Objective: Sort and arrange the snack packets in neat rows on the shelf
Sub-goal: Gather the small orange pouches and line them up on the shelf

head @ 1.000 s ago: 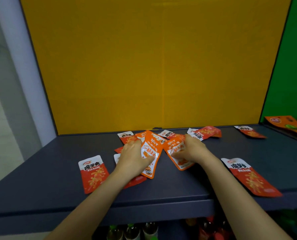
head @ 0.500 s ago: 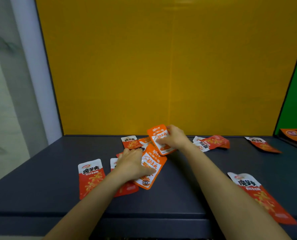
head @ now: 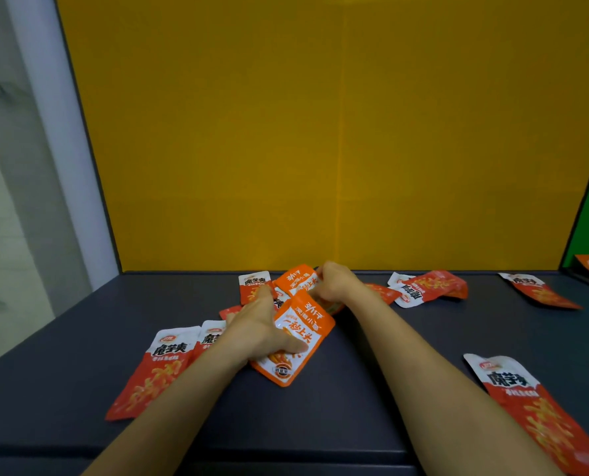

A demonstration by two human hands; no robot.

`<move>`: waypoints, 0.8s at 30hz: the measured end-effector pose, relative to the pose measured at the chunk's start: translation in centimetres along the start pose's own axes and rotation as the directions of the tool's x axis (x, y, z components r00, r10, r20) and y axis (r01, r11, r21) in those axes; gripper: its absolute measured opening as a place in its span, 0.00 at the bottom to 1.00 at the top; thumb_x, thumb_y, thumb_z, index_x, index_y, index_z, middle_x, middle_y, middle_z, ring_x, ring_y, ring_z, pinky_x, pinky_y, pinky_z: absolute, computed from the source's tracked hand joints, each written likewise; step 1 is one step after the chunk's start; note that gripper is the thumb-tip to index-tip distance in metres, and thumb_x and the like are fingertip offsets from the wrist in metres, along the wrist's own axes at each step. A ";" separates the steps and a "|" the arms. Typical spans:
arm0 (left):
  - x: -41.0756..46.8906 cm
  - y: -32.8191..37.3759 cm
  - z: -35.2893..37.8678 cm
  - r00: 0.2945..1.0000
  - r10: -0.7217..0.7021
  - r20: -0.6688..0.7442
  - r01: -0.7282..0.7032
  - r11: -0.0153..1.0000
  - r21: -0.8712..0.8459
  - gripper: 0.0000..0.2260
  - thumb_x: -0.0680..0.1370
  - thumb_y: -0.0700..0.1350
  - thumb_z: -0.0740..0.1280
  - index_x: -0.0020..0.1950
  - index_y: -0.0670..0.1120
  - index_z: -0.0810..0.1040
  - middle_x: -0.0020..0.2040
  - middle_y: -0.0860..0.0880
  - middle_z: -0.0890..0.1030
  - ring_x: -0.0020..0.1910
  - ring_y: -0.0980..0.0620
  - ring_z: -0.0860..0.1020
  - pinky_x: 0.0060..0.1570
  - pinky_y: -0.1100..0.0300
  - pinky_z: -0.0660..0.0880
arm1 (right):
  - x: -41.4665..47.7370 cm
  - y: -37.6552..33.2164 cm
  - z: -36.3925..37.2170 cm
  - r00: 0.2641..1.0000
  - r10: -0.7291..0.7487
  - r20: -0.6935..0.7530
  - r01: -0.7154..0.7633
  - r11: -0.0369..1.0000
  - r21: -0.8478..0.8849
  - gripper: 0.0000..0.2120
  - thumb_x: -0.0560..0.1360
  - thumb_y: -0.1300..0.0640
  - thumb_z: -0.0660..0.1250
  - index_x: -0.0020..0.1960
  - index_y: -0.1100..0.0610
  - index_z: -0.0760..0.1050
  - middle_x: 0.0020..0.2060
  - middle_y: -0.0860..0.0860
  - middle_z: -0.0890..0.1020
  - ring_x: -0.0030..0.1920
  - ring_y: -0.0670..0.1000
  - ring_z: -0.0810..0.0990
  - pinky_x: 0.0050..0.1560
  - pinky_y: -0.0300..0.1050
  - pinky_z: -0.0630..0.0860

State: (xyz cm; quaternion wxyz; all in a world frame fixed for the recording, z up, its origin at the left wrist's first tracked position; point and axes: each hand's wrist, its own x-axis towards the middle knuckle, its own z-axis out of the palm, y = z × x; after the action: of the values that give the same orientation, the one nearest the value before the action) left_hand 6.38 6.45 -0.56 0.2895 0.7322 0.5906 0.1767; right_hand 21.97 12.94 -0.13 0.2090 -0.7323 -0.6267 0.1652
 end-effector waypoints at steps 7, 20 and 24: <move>-0.1 -0.2 0.1 0.997 0.034 -0.062 -0.042 0.992 -0.123 0.25 0.65 0.46 0.77 0.54 0.51 0.67 0.53 0.50 0.78 0.53 0.49 0.78 0.59 0.50 0.74 | -0.5 0.1 -0.2 1.000 -0.007 -0.029 0.007 1.000 0.007 0.15 0.76 0.56 0.64 0.59 0.62 0.73 0.60 0.59 0.78 0.59 0.58 0.78 0.57 0.50 0.74; -2.6 0.2 -0.7 0.958 0.156 -0.242 -0.278 0.715 -0.641 0.13 0.77 0.40 0.65 0.58 0.48 0.65 0.57 0.44 0.78 0.50 0.46 0.80 0.49 0.51 0.77 | -10.2 0.2 -4.2 0.851 0.116 -0.511 0.193 0.837 0.512 0.15 0.75 0.52 0.66 0.57 0.58 0.69 0.57 0.53 0.78 0.54 0.53 0.78 0.46 0.43 0.72; -4.1 1.6 -0.5 0.981 0.170 -0.088 -0.162 0.492 -0.856 0.15 0.75 0.40 0.66 0.61 0.47 0.70 0.53 0.45 0.81 0.45 0.48 0.82 0.42 0.53 0.78 | -17.1 2.9 -5.0 0.855 0.158 -0.495 0.218 0.755 0.618 0.10 0.74 0.51 0.67 0.53 0.51 0.70 0.52 0.48 0.80 0.49 0.48 0.80 0.46 0.43 0.78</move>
State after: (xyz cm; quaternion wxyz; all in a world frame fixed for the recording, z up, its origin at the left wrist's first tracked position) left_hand 6.26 2.39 1.18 0.5979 0.5467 0.3509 0.4696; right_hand 24.19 -4.79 2.31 0.6150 -0.6179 -0.4606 0.1668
